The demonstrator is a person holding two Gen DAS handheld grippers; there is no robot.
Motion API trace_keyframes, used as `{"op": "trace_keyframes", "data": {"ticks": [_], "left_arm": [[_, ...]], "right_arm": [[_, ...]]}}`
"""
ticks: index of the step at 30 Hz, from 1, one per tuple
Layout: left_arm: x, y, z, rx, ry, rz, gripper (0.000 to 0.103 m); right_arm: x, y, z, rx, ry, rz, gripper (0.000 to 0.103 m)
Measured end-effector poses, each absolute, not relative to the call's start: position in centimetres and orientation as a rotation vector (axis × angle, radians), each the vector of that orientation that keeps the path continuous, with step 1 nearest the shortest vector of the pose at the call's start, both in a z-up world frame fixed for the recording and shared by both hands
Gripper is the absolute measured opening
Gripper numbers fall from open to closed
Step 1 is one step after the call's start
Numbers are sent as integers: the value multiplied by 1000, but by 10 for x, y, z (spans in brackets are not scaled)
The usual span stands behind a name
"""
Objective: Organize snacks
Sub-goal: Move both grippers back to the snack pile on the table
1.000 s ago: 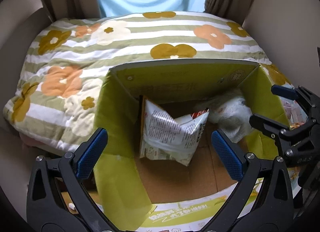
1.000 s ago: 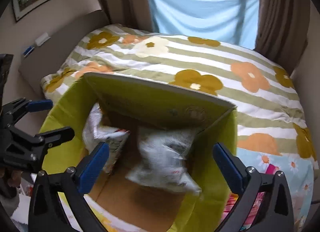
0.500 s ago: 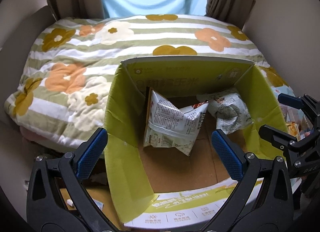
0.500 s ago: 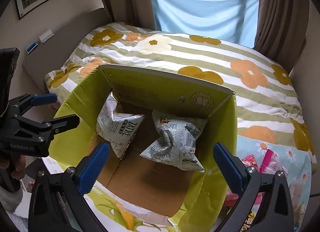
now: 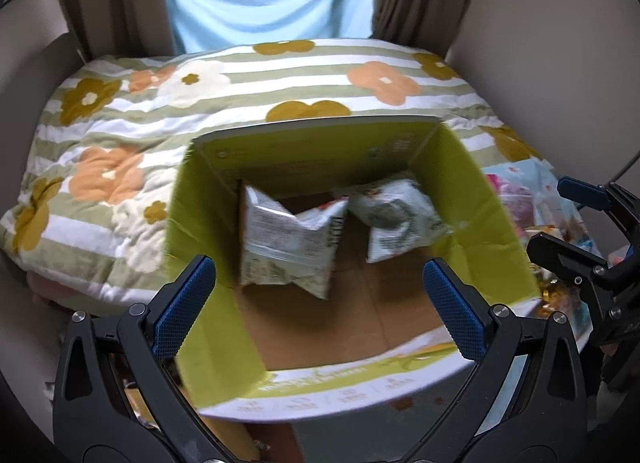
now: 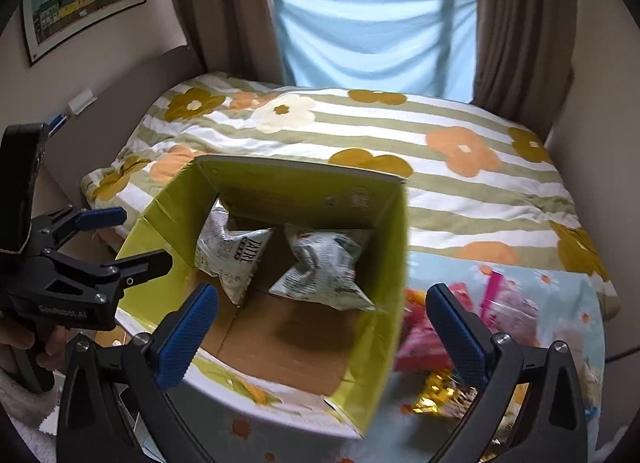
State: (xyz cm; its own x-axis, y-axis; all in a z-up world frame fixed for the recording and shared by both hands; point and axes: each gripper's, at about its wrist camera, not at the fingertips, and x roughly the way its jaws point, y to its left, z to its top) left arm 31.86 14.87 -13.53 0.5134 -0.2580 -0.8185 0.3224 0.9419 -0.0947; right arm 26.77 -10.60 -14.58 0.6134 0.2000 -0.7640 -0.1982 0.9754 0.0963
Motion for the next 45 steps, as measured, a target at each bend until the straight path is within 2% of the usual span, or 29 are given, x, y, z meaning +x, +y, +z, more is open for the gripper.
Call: {"op": "trace_keyframes", "data": {"ticks": [9,22,29,45], "left_arm": [[282,87,-118,88,935,-421,103],[217,-60,-123,70,959,-466,103],[198,-110,-163,-2,1050,-384,103],[240,-134,-280,-303,1234,-292,102]], "right_arm": [[226,-186,-127,59,840,107,103],[179,-318,-141,104,892,47,103],[179,-366,-174,178,962,86,103],[196,-376,-233,294,992,72,103]]}}
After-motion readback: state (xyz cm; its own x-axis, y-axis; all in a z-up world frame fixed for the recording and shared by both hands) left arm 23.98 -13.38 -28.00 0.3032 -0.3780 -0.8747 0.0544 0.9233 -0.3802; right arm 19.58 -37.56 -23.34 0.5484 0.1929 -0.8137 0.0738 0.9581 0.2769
